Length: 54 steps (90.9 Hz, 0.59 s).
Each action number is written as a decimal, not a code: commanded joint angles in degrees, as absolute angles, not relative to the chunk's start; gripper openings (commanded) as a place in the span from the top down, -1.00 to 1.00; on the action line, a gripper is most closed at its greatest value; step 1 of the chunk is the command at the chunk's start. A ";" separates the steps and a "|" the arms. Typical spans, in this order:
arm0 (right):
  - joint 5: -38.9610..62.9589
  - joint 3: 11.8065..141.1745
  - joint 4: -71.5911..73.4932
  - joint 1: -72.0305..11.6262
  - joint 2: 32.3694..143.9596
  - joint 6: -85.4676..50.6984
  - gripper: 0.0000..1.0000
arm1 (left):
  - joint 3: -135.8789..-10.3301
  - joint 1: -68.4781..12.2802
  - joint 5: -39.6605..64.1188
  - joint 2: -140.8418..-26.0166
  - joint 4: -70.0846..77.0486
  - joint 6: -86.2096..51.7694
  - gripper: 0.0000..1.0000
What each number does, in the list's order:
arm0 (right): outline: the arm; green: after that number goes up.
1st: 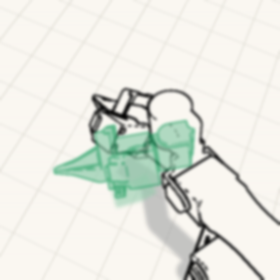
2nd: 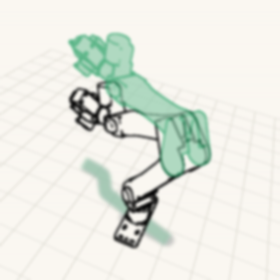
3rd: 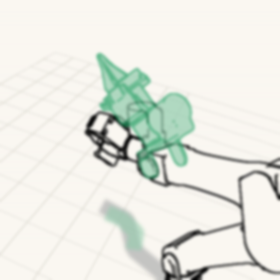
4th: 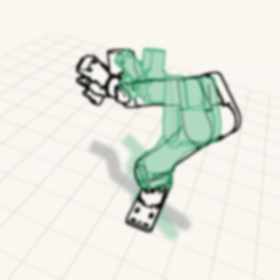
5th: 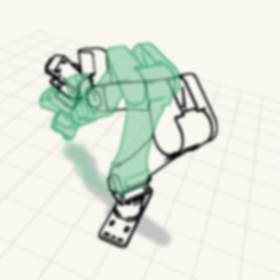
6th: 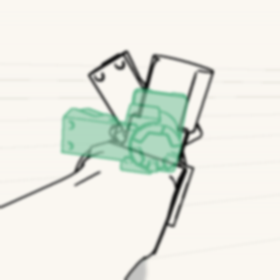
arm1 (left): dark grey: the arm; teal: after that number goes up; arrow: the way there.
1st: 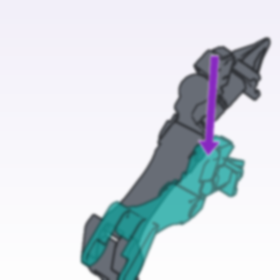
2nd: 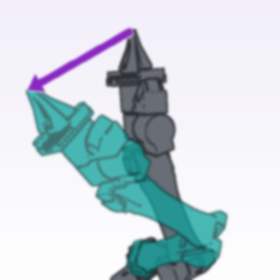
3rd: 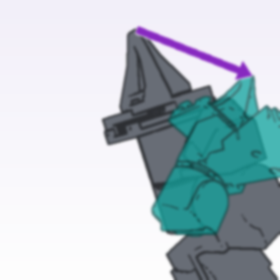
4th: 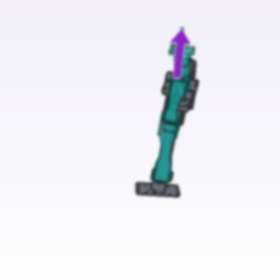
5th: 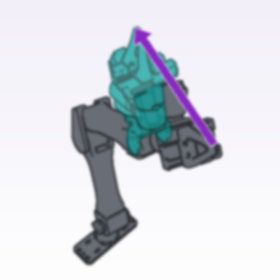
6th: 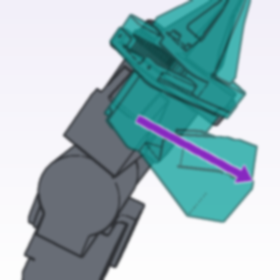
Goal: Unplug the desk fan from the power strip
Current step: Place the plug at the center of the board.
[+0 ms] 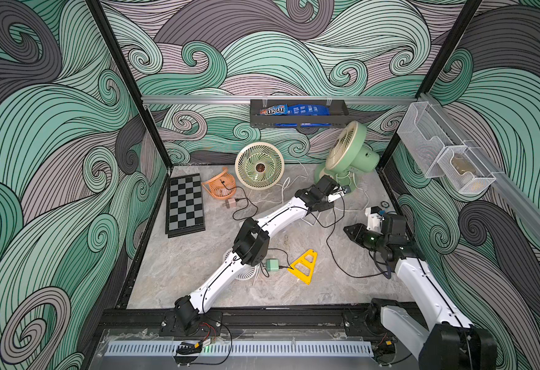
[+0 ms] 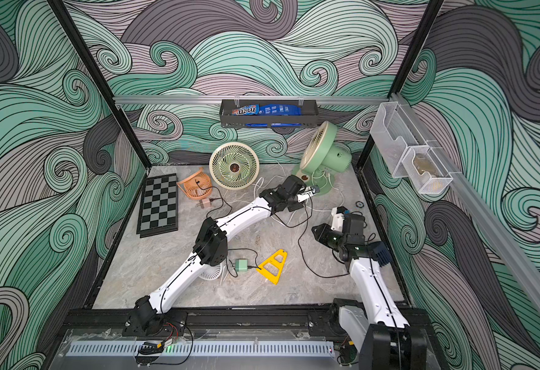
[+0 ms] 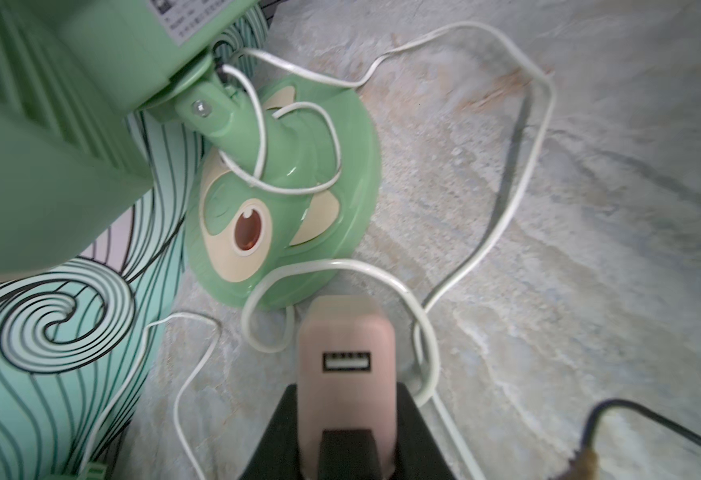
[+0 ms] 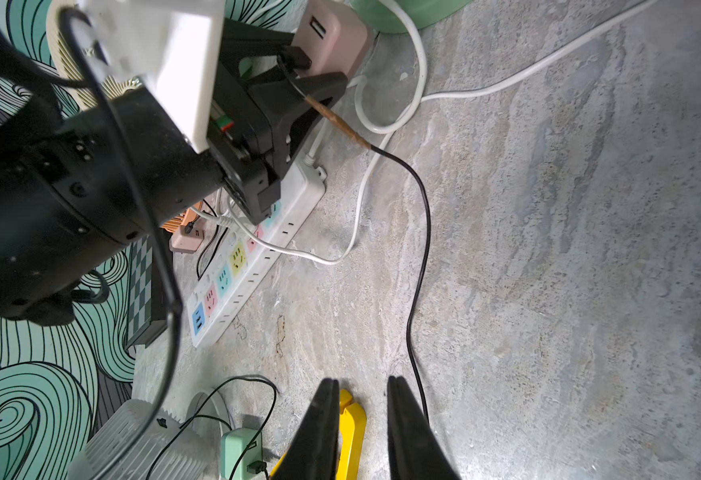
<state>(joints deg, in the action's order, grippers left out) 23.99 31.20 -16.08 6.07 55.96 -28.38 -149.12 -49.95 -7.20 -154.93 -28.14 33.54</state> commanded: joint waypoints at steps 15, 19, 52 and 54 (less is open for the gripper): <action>23.83 29.33 -13.71 5.85 54.77 -30.77 0.48 | -149.85 -50.45 7.93 -153.87 -33.34 30.84 1.00; 23.49 29.12 -13.23 5.91 54.61 -31.07 0.48 | -149.85 -50.60 8.63 -154.11 -33.78 30.48 1.00; 20.97 29.44 -12.16 6.50 53.27 -31.65 0.35 | -148.25 -51.24 9.41 -155.40 -35.37 31.13 0.99; 20.89 29.38 -11.96 6.46 53.20 -31.66 0.35 | -148.13 -51.24 9.65 -155.44 -35.49 31.25 0.96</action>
